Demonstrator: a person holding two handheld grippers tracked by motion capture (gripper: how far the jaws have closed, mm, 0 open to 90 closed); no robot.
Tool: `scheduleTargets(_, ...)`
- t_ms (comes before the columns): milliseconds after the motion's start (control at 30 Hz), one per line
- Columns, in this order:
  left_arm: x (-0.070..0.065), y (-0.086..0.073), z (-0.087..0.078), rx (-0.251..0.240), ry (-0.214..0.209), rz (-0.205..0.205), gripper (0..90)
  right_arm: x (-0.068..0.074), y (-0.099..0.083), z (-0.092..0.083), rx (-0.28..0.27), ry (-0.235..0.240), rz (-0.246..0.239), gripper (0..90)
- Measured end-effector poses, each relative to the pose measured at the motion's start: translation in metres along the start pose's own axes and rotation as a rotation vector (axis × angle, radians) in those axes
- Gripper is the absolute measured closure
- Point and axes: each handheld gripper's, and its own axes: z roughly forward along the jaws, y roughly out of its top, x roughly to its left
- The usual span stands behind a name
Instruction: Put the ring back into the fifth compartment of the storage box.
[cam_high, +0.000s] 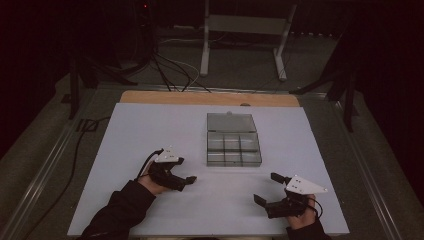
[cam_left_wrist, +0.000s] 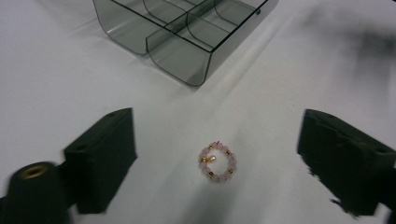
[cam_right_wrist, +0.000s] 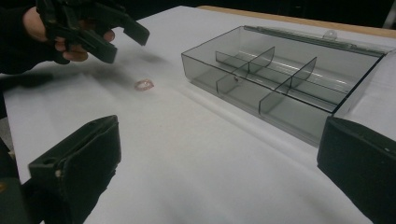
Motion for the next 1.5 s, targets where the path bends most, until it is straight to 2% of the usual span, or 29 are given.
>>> scheduleTargets(233,-0.001,0.000,0.003,0.047,0.007,-0.002,20.3,0.000,0.000,0.000,0.005,0.000,0.000,0.0)
scheduleTargets(367,-0.002,0.000,0.004,0.067,0.006,0.004,26.1,0.000,0.000,0.000,0.002,0.002,-0.001,0.0)
scheduleTargets(633,-0.003,0.000,0.008,0.113,0.038,0.006,36.0,0.000,0.000,0.000,0.005,0.002,0.000,0.0)
scheduleTargets(833,-0.003,0.001,0.010,0.124,0.063,0.006,44.9,0.000,0.000,0.000,0.005,0.002,0.000,0.0)
scheduleTargets(1200,-0.005,0.001,0.017,0.156,0.055,0.012,62.6,0.000,-0.001,0.000,0.007,0.002,0.000,0.0)
scheduleTargets(1500,-0.003,0.000,0.021,0.184,0.047,0.012,70.0,0.000,0.000,0.000,0.007,0.000,-0.005,0.0)
